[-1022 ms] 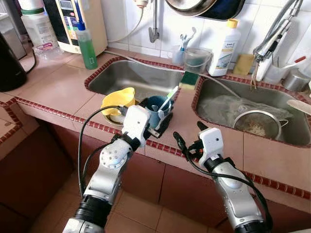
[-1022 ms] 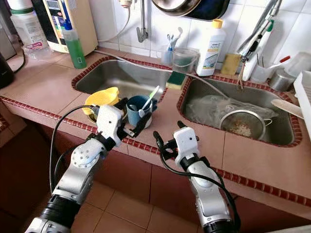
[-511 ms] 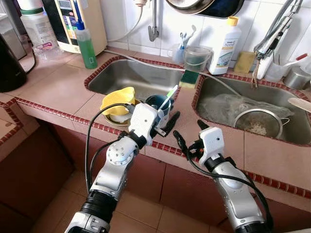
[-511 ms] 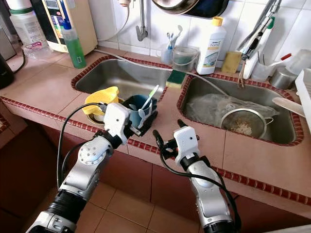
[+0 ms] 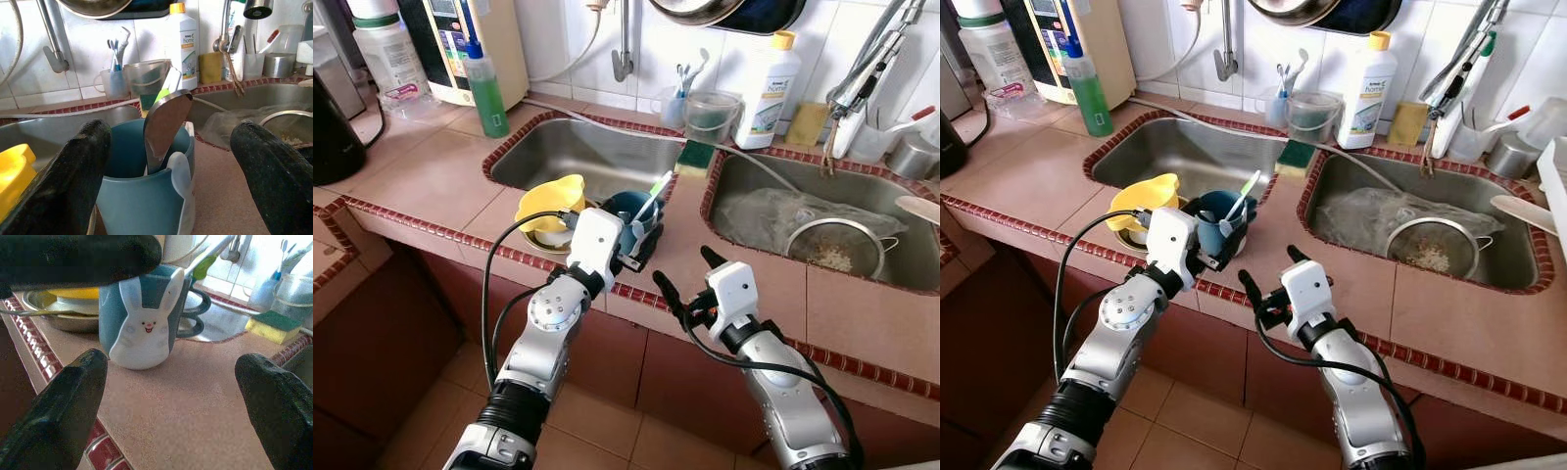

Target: Kitchen organization

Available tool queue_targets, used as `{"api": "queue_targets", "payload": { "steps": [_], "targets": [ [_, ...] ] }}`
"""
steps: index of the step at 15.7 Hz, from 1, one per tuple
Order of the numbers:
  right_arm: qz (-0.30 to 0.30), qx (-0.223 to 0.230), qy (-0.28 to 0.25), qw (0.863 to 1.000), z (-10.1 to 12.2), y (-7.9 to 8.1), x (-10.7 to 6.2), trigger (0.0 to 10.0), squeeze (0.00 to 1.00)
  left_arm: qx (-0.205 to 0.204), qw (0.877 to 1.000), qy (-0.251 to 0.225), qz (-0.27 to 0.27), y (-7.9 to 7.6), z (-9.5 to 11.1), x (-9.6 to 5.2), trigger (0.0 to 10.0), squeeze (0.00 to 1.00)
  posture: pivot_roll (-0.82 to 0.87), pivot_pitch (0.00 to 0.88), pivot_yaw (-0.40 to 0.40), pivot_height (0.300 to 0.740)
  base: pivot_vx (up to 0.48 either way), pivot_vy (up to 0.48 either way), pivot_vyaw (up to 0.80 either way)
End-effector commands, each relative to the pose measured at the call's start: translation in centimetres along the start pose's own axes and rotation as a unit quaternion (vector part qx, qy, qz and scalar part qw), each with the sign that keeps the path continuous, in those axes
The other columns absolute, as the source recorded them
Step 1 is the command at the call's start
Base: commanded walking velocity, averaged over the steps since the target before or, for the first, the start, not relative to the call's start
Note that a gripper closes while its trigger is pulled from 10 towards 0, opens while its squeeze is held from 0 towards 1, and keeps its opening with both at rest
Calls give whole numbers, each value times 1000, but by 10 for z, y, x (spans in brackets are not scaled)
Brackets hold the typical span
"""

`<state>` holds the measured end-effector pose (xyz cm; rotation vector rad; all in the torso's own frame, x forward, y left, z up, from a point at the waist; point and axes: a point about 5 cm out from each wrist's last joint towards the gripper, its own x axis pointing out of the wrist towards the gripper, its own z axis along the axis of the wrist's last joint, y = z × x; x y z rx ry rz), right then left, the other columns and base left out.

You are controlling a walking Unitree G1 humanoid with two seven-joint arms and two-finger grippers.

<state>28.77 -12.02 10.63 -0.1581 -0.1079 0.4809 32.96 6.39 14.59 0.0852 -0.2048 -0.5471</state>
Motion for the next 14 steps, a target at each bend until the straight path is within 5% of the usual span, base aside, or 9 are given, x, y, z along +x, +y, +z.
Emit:
{"api": "queue_targets", "payload": {
  "steps": [1,2,3,4,14],
  "targets": [
    [7,-1,-5,1000,3,2,0,10000,0,5,1000,-9,-5,1,5,3,8314,0,-99,50,27,740,0,0,0],
    [8,-1,-5,1000,3,2,0,10000,0,6,1000,-12,-7,1,6,3,6549,0,-99,50,27,740,0,0,0],
    [9,-1,-5,1000,3,2,0,10000,0,4,1000,-15,-8,1,6,3,1608,0,-99,50,27,740,0,0,0],
    [10,-1,-6,1000,4,3,0,10000,0,3,1000,-18,-8,1,7,3,157,0,-99,51,29,740,0,0,0],
    [14,-1,-5,1000,3,6,1,10000,0,9,1000,-22,-13,3,9,4,235,0,-94,47,35,740,0,0,0]
  ]
}}
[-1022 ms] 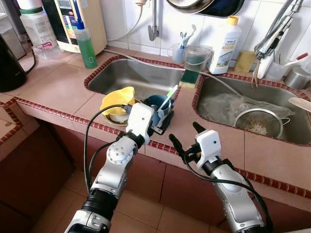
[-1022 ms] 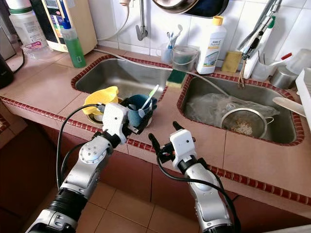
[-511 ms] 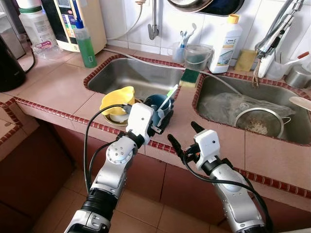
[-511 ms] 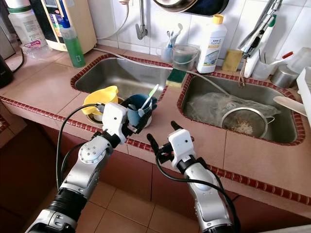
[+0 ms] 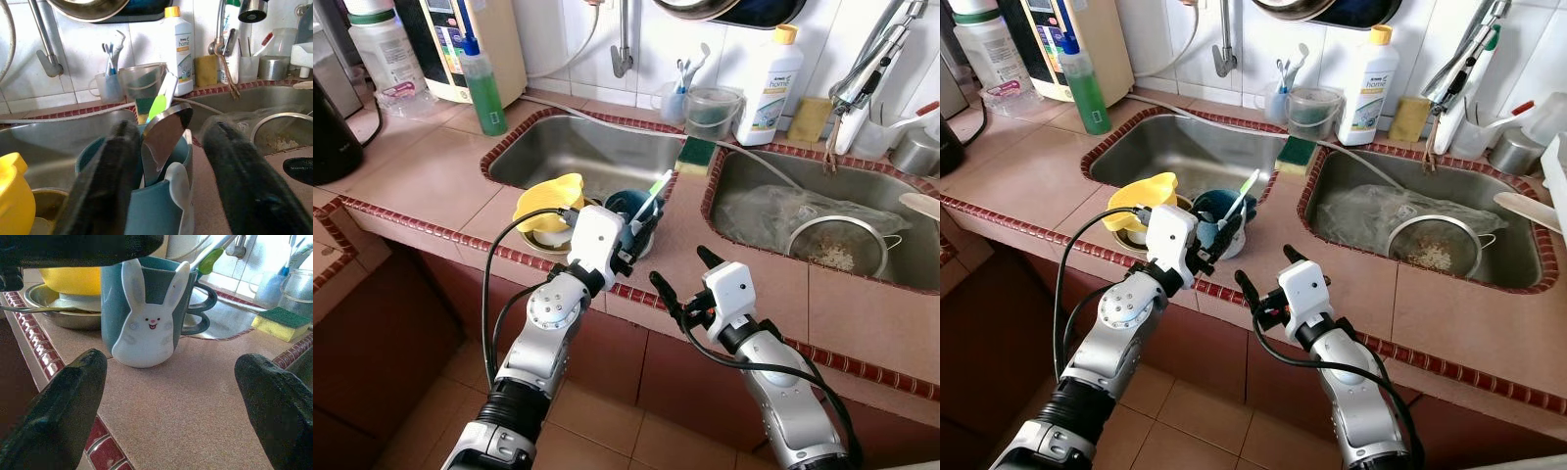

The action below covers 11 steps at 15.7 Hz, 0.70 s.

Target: Kitchen organization

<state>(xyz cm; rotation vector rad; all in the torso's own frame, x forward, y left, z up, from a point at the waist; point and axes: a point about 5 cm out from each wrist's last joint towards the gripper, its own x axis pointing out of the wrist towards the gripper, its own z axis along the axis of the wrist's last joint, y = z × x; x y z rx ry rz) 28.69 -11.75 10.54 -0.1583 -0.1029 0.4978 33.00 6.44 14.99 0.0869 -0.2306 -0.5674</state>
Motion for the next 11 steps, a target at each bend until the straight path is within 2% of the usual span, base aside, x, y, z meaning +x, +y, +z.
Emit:
{"api": "queue_targets", "payload": {
  "steps": [1,11],
  "targets": [
    [6,-2,-6,1000,3,3,1,10000,0,6,1000,-9,-3,2,5,4,353,0,-94,47,35,740,0,0,0],
    [9,-4,-5,1000,3,4,1,10000,0,6,1000,-10,-5,2,6,4,0,0,-92,47,34,740,0,0,0]
  ]
}}
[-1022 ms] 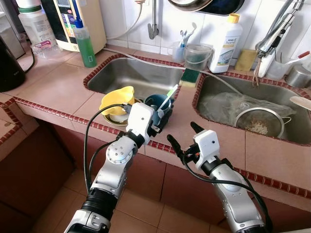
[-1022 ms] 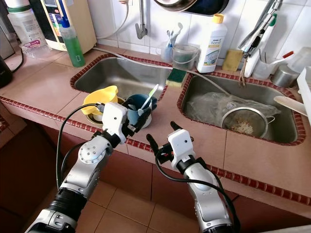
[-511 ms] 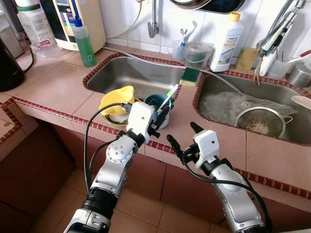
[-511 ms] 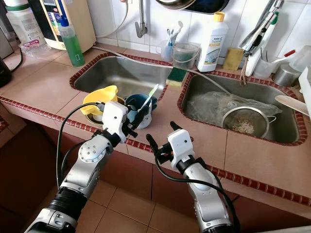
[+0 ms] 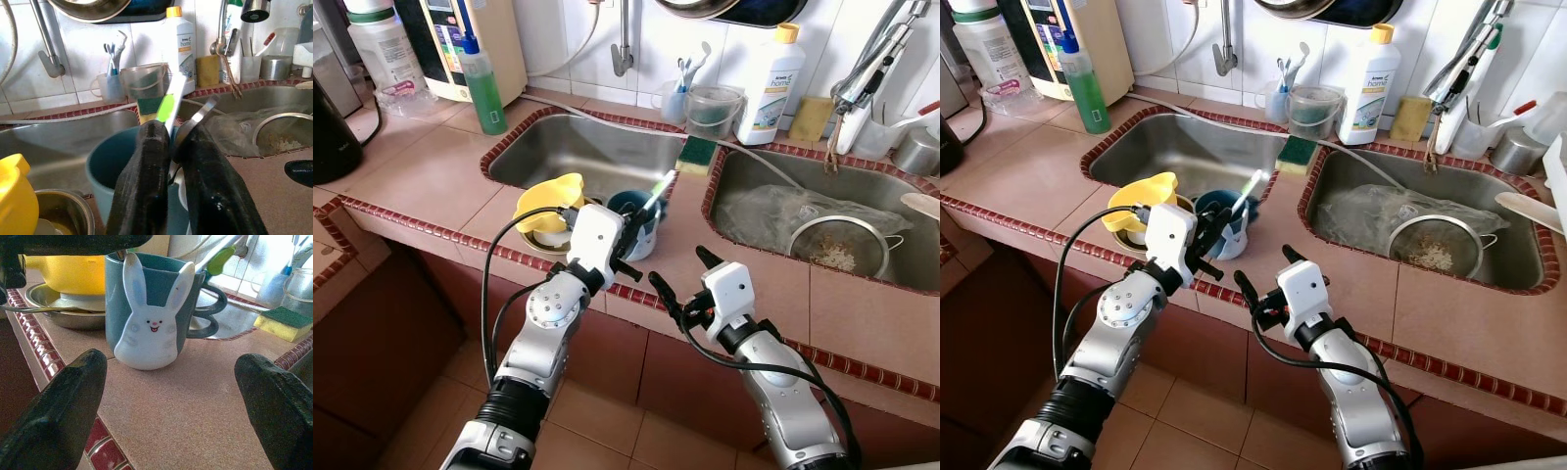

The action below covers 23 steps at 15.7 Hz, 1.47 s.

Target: Kitchen organization

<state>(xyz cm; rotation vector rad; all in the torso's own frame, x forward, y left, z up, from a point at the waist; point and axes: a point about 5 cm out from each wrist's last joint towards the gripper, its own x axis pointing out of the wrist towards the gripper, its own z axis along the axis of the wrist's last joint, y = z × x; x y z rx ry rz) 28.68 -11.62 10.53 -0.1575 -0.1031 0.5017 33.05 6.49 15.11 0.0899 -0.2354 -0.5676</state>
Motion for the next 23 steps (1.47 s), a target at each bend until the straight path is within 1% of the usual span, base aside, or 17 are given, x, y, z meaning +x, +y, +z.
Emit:
{"api": "queue_targets", "payload": {
  "steps": [1,10,11,12,15,18,23],
  "targets": [
    [8,-4,-5,1000,3,3,1,10000,0,4,1000,-9,-5,1,5,3,0,0,-93,48,35,740,0,0,0],
    [11,-5,-4,1000,3,3,2,10000,0,4,1000,-12,-5,1,6,4,0,0,-91,44,33,740,0,0,0],
    [11,-5,-4,1000,3,3,2,10000,0,6,1000,-11,-8,1,6,4,2078,0,-90,43,32,740,0,0,0],
    [12,-5,-5,1000,3,3,2,10000,0,14,1000,-5,-9,1,6,5,10000,0,-90,43,32,740,0,0,0],
    [14,-8,-5,1000,3,4,2,10000,0,12,1000,-4,-11,3,6,5,10000,0,-87,42,31,740,0,0,0],
    [15,-7,-4,1000,3,4,3,10000,0,18,1000,-3,-14,9,7,5,10000,0,-83,38,31,740,0,0,0],
    [20,-7,-6,1000,4,6,6,10000,0,28,999,-7,-40,17,13,7,10000,0,-77,29,31,740,0,0,0]
  ]
}}
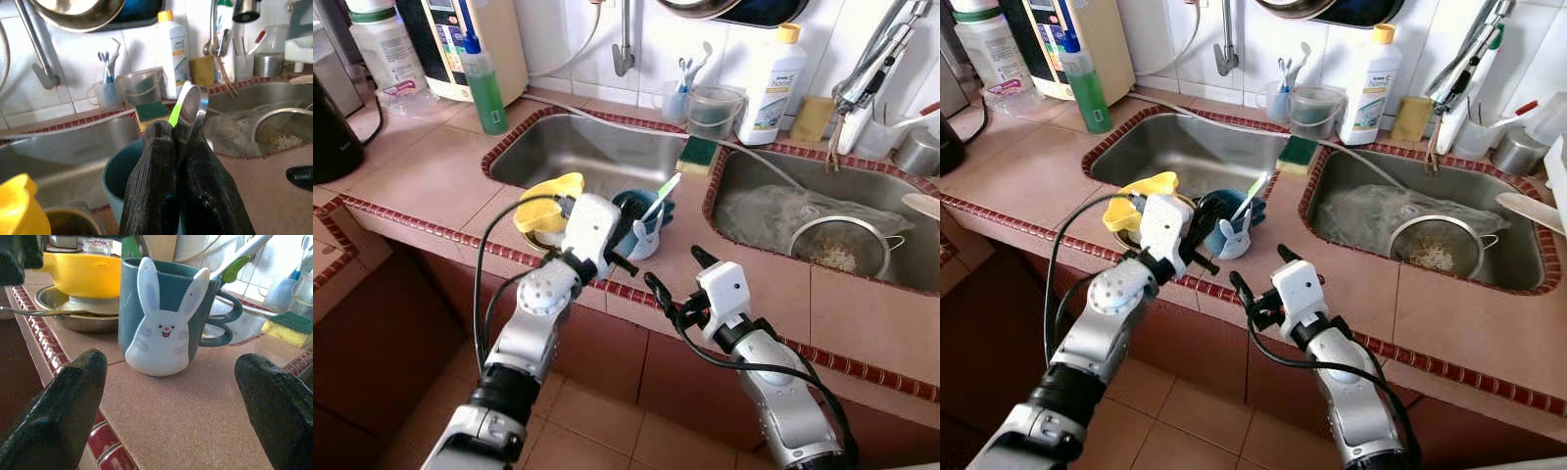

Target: Kitchen organization

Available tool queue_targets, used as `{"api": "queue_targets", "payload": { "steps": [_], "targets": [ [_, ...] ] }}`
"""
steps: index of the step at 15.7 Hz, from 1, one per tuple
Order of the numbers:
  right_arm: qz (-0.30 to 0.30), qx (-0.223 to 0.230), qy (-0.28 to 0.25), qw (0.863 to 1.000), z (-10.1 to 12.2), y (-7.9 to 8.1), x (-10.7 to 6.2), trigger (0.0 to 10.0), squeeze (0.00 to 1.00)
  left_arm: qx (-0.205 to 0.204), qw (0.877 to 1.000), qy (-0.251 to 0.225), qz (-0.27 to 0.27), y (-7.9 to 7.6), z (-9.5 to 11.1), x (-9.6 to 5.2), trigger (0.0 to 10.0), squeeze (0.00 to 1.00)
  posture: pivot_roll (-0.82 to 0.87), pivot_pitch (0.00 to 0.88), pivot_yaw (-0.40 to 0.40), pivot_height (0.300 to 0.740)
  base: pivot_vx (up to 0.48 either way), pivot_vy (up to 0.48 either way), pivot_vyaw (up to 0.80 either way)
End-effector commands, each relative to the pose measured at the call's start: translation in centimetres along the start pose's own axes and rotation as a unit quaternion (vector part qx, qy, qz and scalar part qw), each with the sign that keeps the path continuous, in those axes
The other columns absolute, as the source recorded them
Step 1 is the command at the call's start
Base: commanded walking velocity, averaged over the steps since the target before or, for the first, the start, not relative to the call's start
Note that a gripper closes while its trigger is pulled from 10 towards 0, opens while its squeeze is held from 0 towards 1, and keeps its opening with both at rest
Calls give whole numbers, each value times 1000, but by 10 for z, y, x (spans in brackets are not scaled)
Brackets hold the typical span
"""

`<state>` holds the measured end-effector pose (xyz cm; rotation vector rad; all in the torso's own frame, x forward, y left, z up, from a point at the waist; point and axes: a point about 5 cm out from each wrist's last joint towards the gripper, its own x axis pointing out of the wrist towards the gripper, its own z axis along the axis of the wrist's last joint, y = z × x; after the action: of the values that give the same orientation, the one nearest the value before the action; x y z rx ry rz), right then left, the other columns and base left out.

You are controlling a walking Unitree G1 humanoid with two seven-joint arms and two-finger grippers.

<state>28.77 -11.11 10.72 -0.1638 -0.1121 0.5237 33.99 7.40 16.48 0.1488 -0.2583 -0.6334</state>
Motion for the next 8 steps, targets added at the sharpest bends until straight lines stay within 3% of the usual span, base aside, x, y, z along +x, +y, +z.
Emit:
{"api": "queue_targets", "payload": {
  "steps": [1,8],
  "targets": [
    [10,-4,-2,1000,1,2,2,10000,0,2,1000,-3,-9,2,3,2,10000,0,-77,27,31,740,0,0,0],
    [16,-7,-2,1000,1,4,3,10000,0,12,999,-11,-35,13,12,5,10000,0,-80,17,30,740,0,0,0]
  ]
}}
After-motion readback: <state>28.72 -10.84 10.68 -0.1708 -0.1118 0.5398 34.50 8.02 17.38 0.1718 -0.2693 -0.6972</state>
